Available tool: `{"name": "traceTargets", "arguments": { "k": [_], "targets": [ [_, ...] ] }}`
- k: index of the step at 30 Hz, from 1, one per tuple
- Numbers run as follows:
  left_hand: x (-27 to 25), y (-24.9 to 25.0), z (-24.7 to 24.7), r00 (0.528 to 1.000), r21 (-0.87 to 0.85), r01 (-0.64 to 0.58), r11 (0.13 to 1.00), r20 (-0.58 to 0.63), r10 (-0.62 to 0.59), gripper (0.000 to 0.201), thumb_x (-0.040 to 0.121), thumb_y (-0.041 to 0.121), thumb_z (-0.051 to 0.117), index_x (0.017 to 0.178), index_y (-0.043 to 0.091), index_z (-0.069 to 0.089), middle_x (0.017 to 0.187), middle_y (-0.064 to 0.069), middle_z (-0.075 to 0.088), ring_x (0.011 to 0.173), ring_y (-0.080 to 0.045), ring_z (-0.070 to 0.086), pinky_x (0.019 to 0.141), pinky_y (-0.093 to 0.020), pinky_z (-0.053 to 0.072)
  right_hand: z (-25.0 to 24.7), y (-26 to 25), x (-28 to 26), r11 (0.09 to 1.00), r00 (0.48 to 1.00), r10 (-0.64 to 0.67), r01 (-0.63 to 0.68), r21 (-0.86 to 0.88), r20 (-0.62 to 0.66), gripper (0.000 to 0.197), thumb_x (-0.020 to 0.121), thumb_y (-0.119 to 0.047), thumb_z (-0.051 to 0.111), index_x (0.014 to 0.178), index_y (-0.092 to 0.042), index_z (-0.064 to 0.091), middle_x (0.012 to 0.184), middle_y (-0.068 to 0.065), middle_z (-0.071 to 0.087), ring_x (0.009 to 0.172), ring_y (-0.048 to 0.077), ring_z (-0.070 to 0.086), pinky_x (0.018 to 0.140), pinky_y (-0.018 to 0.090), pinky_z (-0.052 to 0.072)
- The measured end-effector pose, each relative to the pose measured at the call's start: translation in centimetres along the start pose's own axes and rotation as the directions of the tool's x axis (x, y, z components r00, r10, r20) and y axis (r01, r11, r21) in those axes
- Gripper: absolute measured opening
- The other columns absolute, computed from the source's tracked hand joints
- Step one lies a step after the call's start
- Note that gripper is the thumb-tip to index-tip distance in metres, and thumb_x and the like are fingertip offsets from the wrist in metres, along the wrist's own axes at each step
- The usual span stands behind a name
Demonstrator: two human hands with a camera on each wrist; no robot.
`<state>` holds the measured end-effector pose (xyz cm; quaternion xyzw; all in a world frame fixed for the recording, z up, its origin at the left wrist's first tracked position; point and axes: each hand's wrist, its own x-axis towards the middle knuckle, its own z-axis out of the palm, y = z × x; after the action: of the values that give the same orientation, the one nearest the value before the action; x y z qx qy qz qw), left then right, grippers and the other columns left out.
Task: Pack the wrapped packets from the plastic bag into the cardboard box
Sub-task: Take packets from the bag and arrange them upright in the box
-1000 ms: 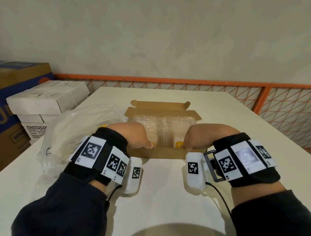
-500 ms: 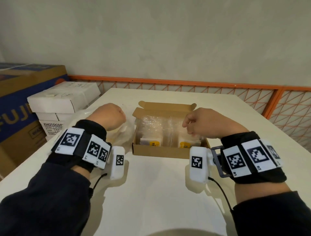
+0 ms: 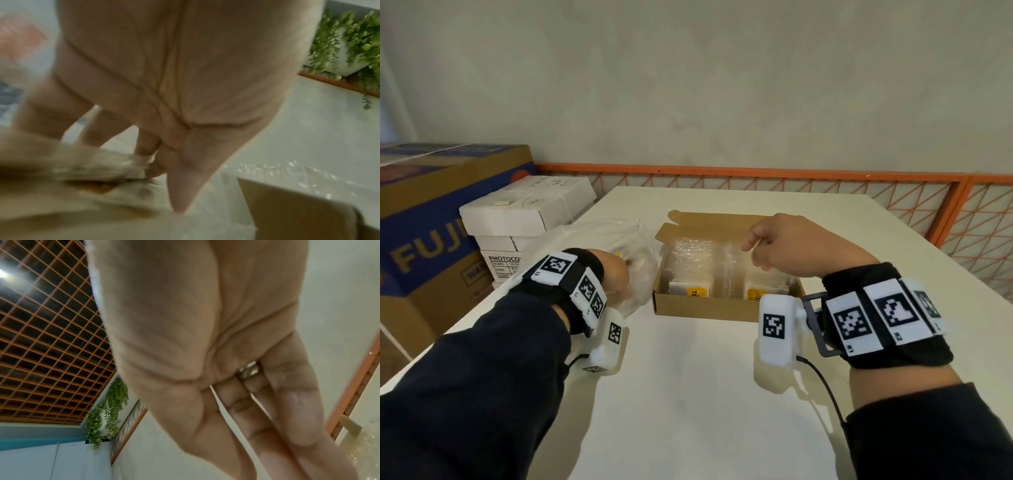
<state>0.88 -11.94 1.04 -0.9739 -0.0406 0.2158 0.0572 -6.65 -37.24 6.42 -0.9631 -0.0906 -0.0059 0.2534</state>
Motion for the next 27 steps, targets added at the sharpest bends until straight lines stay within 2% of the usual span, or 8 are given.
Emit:
{"name": "traceTargets", "arguments": {
  "k": [7,9,11,14,19,21,23,27],
  "targets": [
    [-0.6,-0.1,-2.2,0.967,-0.183,-0.082,0.98,-0.252,0.034,0.031,0.092,0.024,0.051,0.115,0.004,0.059,0.106,-0.009,0.056,0.098,-0.025,0.052,0.086,-0.03,0.041,0.0,-0.1,0.0,1.0,1.0,0.0,-0.001,0.03,0.018,0.017,0.087,-0.013,0.054,0.098,-0.017,0.065,0.071,-0.007,0.06,0.084,0.02,0.062,0.062,0.017,0.039],
    [-0.9,-0.5,-3.1,0.934,-0.235,-0.112,0.966,-0.356,0.022,0.03,0.094,0.022,0.048,0.115,0.004,0.06,0.115,-0.009,0.058,0.106,-0.026,0.054,0.089,-0.03,0.04,0.1,-0.2,0.0,0.999,1.0,-0.005,0.004,0.044,0.017,0.017,0.087,-0.012,0.053,0.097,-0.019,0.065,0.071,-0.006,0.06,0.08,0.016,0.059,0.067,0.018,0.037],
    [-1.4,-1.0,-3.7,0.894,-0.32,-0.155,0.935,-0.448,-0.005,0.03,0.093,0.017,0.048,0.116,0.003,0.061,0.122,-0.012,0.06,0.112,-0.027,0.055,0.093,-0.031,0.041,0.2,-0.3,0.0,0.998,1.0,-0.01,0.01,0.056,0.012,0.017,0.087,-0.011,0.052,0.093,-0.021,0.063,0.072,-0.005,0.061,0.081,0.015,0.059,0.087,0.024,0.04],
    [-2.4,-1.2,-3.9,0.863,-0.547,-0.243,0.801,-0.5,-0.08,0.027,0.087,0.007,0.054,0.11,0.0,0.065,0.102,-0.013,0.064,0.093,-0.025,0.06,0.088,-0.036,0.048,0.3,-0.2,0.2,0.999,1.0,-0.017,0.017,0.052,0.0,0.016,0.087,-0.011,0.052,0.089,-0.024,0.063,0.071,-0.007,0.061,0.073,0.002,0.054,0.111,0.041,0.024],
    [-3.6,-0.4,-3.8,0.866,-0.743,-0.372,0.557,-0.494,-0.08,0.028,0.086,-0.005,0.054,0.111,0.001,0.065,0.093,-0.009,0.06,0.07,-0.017,0.057,0.069,-0.025,0.052,0.6,-0.4,0.3,0.999,1.0,-0.027,0.027,0.047,-0.002,0.018,0.087,-0.012,0.053,0.096,-0.022,0.066,0.074,-0.007,0.059,0.078,0.01,0.056,0.089,0.022,0.038],
    [-4.0,0.1,-3.9,0.857,-0.776,-0.415,0.474,-0.508,-0.082,0.03,0.085,-0.006,0.056,0.111,0.004,0.066,0.088,-0.004,0.061,0.065,-0.01,0.054,0.06,-0.016,0.052,0.8,-0.4,0.4,0.999,0.999,-0.034,0.034,0.005,-0.013,0.021,0.086,-0.014,0.055,0.102,-0.025,0.065,0.08,-0.01,0.059,0.085,0.012,0.055,0.088,0.025,0.041],
    [-4.7,0.7,-4.0,0.847,-0.803,-0.474,0.362,-0.528,-0.064,0.029,0.085,-0.006,0.058,0.111,0.005,0.066,0.081,-0.001,0.061,0.063,-0.01,0.054,0.053,-0.01,0.05,0.9,-0.4,0.5,0.998,0.998,-0.058,0.057,-0.022,-0.036,0.037,0.082,-0.017,0.06,0.116,-0.031,0.058,0.097,-0.01,0.061,0.093,0.01,0.055,0.096,0.035,0.043],
    [-6.6,2.6,-4.6,0.831,-0.823,-0.556,0.116,-0.555,0.051,0.019,0.087,-0.001,0.058,0.101,0.007,0.067,0.074,-0.003,0.063,0.048,-0.001,0.056,0.049,-0.008,0.048,1.2,-0.8,0.6,0.988,0.987,-0.151,0.153,0.036,-0.052,0.09,0.075,-0.019,0.073,0.145,-0.04,0.019,0.144,-0.005,0.032,0.122,0.013,0.042,0.09,0.023,0.038]
  ]
}}
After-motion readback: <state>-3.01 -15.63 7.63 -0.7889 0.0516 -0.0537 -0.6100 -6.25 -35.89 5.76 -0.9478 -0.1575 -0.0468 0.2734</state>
